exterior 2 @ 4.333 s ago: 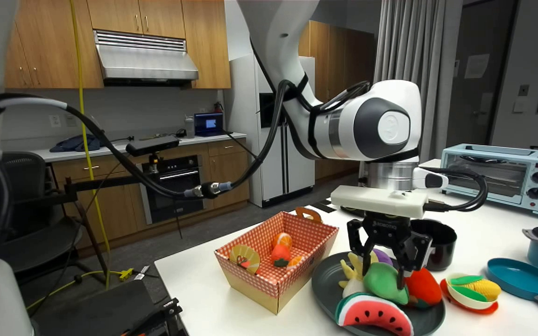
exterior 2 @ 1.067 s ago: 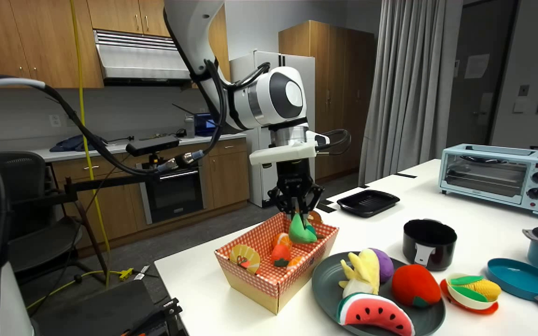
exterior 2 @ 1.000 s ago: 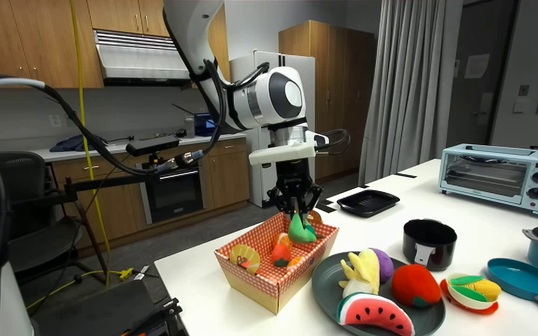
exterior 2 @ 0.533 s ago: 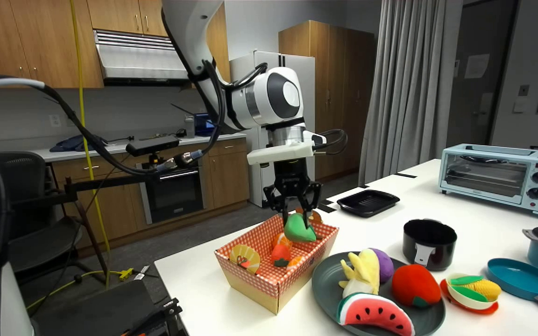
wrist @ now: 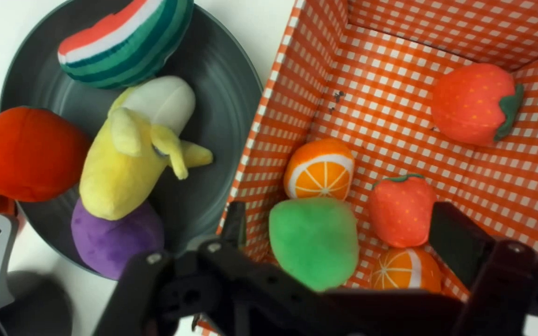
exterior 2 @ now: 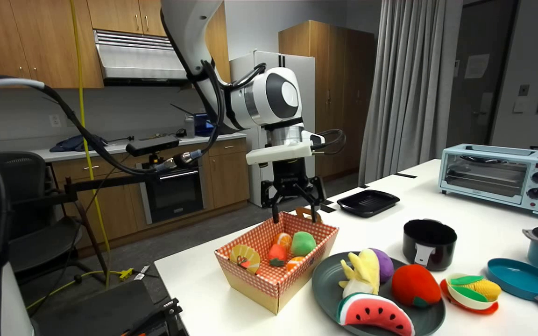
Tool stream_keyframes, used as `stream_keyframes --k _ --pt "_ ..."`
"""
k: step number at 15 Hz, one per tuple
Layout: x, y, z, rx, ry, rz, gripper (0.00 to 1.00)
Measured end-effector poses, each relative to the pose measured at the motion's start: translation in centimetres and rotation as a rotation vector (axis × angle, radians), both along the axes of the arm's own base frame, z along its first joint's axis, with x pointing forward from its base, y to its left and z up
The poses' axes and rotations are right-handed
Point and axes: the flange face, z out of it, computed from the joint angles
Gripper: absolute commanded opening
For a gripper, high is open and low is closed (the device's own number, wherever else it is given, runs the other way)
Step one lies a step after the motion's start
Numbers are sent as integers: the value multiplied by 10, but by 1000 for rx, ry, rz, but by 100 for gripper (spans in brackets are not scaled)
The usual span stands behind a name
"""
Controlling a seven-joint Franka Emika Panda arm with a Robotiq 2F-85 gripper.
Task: Put the green plush toy inside the box
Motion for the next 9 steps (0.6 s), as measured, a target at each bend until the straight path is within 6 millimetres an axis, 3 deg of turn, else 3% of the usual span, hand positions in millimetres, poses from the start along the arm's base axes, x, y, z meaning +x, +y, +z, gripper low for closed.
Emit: stream_keyframes --k 5,9 --pt "2 -12 4 -3 -12 -39 100" --pt "6 -36 11 -1 -30 -108 100"
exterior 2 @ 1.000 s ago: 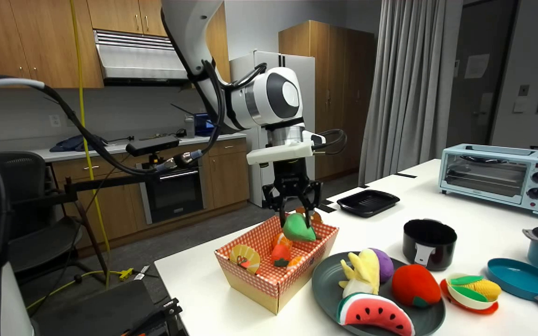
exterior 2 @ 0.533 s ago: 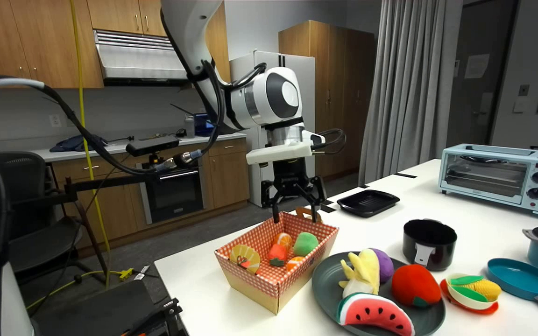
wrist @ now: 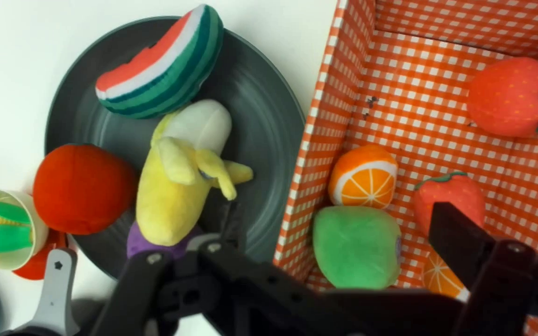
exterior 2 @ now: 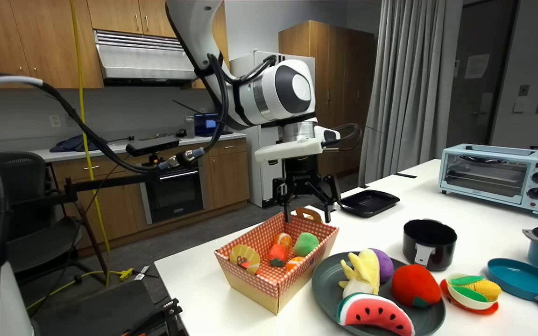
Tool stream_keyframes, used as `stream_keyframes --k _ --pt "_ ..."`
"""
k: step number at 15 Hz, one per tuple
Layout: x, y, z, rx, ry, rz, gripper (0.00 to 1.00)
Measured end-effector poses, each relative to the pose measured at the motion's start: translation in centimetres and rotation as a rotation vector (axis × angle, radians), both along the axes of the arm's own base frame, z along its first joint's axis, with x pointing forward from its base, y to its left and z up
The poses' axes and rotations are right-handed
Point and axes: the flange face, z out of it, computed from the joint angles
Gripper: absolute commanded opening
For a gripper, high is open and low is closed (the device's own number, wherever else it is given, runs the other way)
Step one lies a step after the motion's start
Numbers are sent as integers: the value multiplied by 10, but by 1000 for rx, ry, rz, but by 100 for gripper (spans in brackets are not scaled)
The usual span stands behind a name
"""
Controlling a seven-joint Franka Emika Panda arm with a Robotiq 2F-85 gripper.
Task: Put the green plush toy inside the box
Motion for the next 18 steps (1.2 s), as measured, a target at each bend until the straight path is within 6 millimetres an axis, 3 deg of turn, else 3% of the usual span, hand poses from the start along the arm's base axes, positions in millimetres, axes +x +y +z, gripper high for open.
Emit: stream_keyframes --k 10,14,18 --pt "5 -90 44 152 -99 -340 100" --pt "5 -115 61 219 -147 -455 100" --pt "2 -137 63 252 -169 -530 100"
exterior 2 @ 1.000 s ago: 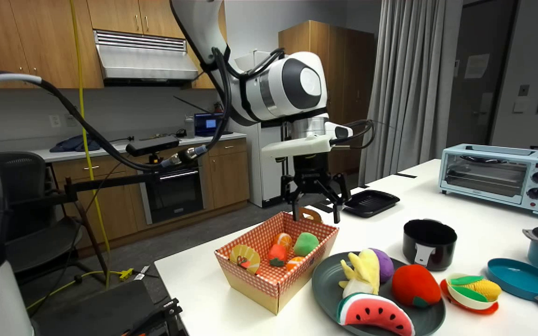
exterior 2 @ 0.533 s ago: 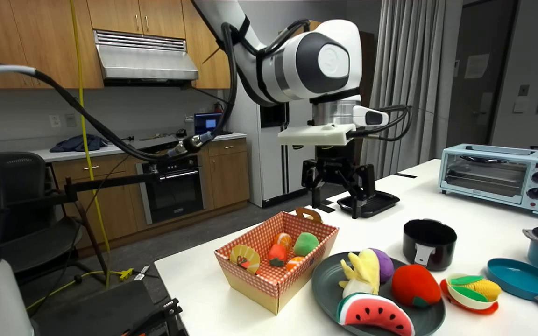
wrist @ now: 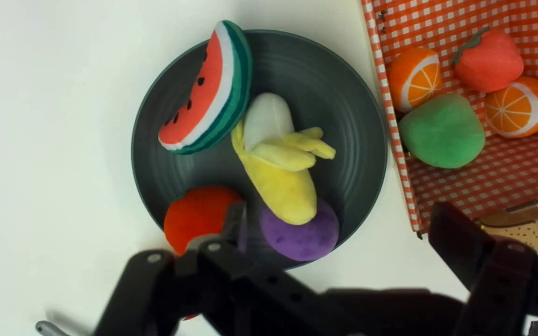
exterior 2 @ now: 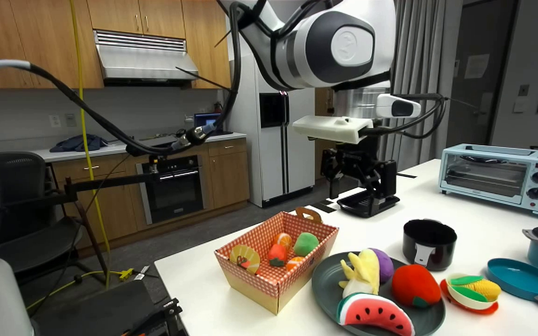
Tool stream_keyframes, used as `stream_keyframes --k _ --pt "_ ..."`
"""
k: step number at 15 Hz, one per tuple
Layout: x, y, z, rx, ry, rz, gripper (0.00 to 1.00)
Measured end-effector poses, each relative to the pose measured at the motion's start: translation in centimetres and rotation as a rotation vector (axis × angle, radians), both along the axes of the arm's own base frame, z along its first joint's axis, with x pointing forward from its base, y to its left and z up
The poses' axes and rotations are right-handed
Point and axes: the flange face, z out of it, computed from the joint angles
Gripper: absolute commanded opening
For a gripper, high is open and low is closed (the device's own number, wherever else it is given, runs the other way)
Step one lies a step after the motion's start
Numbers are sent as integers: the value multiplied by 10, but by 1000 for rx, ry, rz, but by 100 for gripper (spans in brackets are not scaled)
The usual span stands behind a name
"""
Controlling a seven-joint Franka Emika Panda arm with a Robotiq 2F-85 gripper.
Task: Put the green plush toy inside the box
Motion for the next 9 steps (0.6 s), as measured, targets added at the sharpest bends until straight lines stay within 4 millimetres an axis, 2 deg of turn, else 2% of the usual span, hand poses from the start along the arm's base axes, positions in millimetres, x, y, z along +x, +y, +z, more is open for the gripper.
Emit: stream_keyframes --k 2,9 --pt "-2 -5 -2 1 5 -5 100" --pt "-2 -3 -4 2 8 -1 100"
